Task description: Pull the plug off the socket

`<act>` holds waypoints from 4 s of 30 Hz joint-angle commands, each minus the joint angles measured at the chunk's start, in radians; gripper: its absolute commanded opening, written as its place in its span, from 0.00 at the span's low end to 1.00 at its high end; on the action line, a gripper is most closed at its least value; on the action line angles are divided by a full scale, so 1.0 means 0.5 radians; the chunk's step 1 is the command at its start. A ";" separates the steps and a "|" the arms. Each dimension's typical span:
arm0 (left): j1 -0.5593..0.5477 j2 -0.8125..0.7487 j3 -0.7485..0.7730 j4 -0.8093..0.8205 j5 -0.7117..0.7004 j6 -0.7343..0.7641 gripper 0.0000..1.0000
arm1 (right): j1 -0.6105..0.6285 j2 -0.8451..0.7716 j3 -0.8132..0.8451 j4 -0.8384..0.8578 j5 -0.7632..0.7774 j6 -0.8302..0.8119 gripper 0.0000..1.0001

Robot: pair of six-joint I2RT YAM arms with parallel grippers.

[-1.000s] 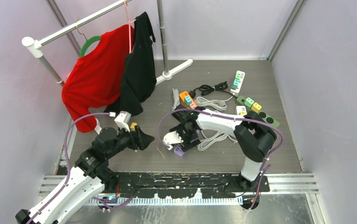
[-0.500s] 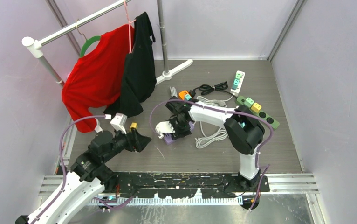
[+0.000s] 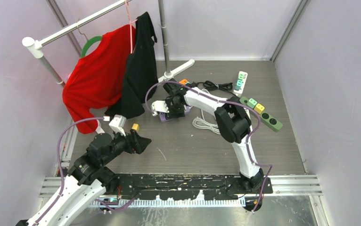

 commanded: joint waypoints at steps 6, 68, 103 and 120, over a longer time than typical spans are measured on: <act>-0.003 -0.002 0.096 0.027 -0.024 0.037 0.77 | 0.041 0.092 0.346 0.144 -0.043 0.185 0.31; -0.004 0.900 0.940 -0.419 0.020 0.906 0.92 | -0.787 -1.437 -1.432 0.482 -0.448 1.716 0.96; 0.280 0.937 0.716 -0.165 0.150 0.953 0.94 | -0.610 -1.234 -1.318 -0.130 -0.367 1.037 0.09; 0.280 0.900 0.709 -0.158 0.177 0.941 0.93 | -0.943 -1.885 -1.902 -0.861 0.035 -0.053 0.04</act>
